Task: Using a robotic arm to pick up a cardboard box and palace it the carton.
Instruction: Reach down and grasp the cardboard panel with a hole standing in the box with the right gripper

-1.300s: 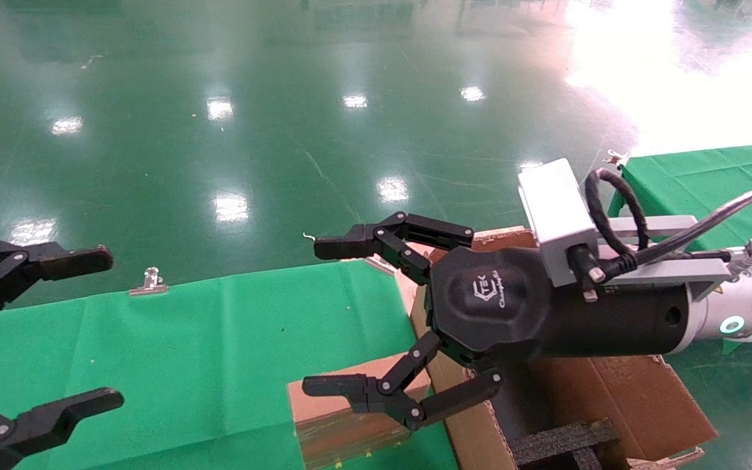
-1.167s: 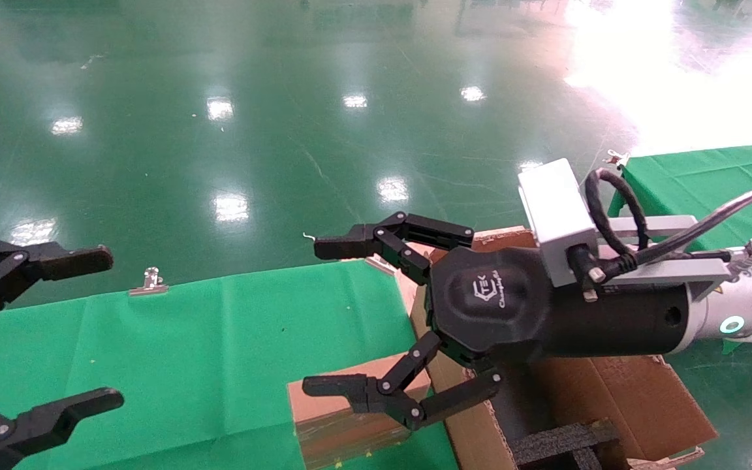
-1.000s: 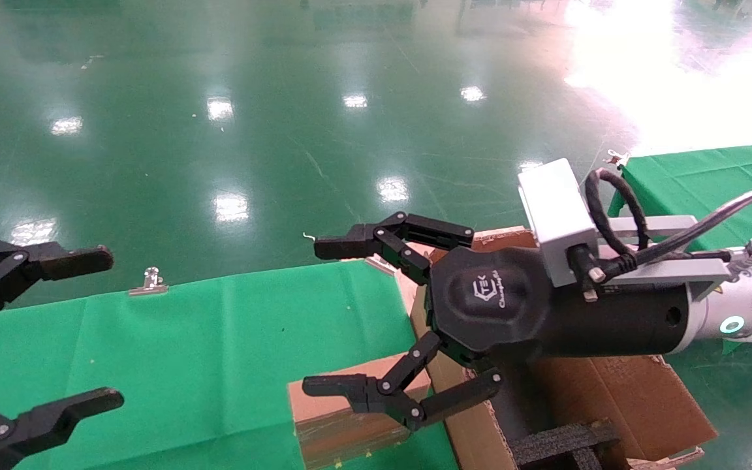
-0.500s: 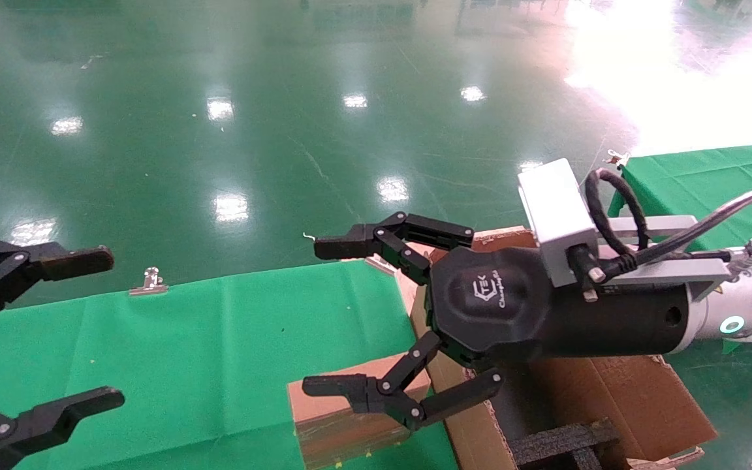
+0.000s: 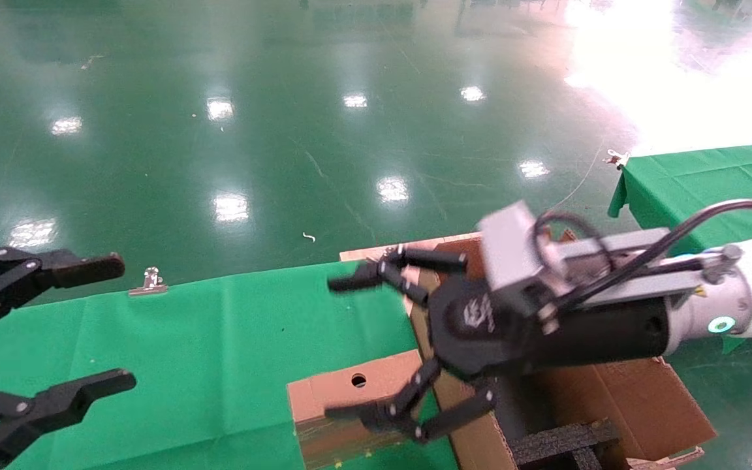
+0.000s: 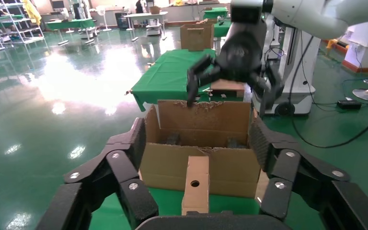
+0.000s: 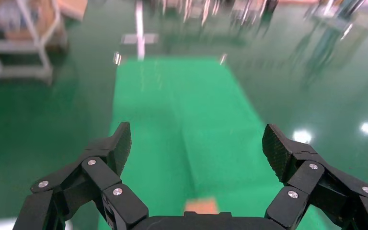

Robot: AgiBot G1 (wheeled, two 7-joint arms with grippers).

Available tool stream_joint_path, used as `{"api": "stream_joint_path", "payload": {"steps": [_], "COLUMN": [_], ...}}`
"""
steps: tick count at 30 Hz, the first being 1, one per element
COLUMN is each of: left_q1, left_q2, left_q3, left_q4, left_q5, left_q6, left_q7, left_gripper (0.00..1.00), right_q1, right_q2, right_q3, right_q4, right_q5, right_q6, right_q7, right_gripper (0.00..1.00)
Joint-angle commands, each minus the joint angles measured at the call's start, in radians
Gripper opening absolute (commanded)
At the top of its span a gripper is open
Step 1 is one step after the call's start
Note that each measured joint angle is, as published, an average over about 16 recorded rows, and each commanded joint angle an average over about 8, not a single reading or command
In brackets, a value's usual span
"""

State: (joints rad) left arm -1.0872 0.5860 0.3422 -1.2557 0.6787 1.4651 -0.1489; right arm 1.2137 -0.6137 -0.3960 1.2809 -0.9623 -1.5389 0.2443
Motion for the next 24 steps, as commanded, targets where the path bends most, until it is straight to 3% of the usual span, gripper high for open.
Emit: {"api": "stream_joint_path", "payload": {"steps": [1, 10, 24], "left_q1": [0.000, 0.000, 0.000], "left_q2": [0.000, 0.000, 0.000], "left_q3": [0.000, 0.000, 0.000], "left_q4": [0.000, 0.000, 0.000], "left_q5": [0.000, 0.000, 0.000], "left_q6": [0.000, 0.000, 0.000], "left_q7": [0.000, 0.000, 0.000], "left_gripper": [0.00, 0.00, 0.00], "right_q1": [0.038, 0.224, 0.394], "right_q2": [-0.002, -0.093, -0.233], "right_q3": [-0.026, -0.226, -0.501], "right_q4": [0.003, -0.061, -0.204], "right_q5": [-0.059, -0.289, -0.469], "right_q6": [-0.014, -0.046, -0.039], "right_q7": [0.016, 0.053, -0.029], "right_gripper": [1.00, 1.00, 1.00]}}
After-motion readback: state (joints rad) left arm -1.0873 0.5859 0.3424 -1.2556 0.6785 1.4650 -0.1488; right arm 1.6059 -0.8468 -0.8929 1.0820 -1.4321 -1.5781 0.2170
